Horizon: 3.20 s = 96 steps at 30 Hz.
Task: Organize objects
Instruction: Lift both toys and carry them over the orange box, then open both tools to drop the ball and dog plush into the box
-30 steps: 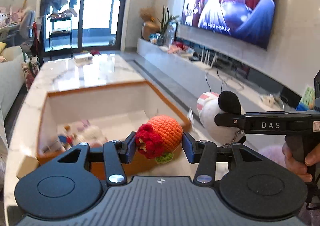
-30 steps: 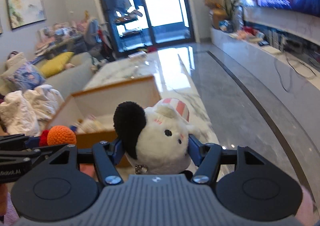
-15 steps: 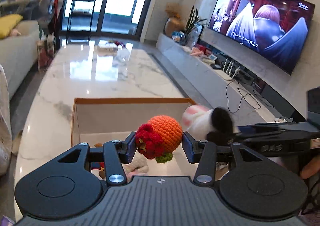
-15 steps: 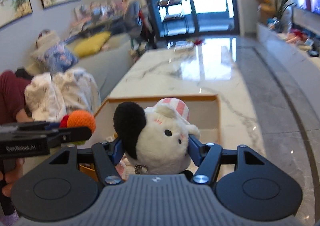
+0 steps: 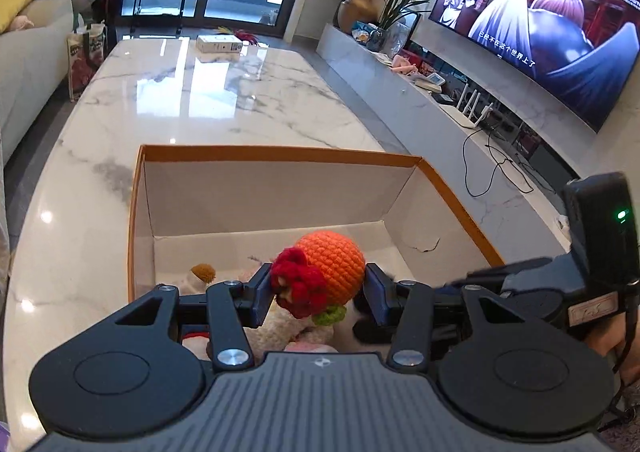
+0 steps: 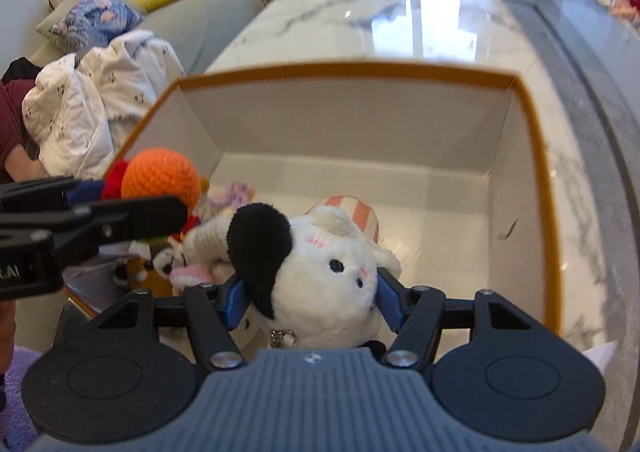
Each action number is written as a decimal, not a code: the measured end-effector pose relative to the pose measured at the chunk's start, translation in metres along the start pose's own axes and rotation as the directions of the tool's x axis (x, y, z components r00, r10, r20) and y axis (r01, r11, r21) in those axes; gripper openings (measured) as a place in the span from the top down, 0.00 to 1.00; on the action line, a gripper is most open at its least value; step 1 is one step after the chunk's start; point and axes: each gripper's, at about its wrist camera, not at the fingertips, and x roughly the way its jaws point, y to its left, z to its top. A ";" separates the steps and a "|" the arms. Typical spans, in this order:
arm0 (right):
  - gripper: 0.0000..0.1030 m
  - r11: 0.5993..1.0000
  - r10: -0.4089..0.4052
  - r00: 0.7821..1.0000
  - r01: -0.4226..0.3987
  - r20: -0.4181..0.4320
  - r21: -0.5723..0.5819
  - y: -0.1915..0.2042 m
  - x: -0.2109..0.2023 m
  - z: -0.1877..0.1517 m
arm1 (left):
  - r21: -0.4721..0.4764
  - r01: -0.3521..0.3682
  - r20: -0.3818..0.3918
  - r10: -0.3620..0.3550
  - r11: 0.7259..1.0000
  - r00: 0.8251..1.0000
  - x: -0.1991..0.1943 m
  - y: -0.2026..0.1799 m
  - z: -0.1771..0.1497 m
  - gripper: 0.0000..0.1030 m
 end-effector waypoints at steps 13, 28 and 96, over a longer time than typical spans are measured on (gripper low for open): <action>0.27 0.999 0.043 0.999 -0.043 -0.030 -0.016 -0.004 -0.015 0.000 | -0.010 -0.003 -0.026 0.002 1.000 1.000 0.003 -0.003 -0.004 0.47; 0.55 0.988 0.151 0.988 -0.151 -0.017 -0.016 0.000 -0.007 0.004 | -0.010 -0.011 -0.029 0.011 1.000 1.000 0.004 -0.008 -0.004 0.47; 0.50 0.980 -0.182 0.874 0.201 0.451 0.006 0.012 -0.171 -0.120 | 0.160 -0.130 0.107 0.114 0.979 0.988 -0.094 -0.113 -0.057 0.40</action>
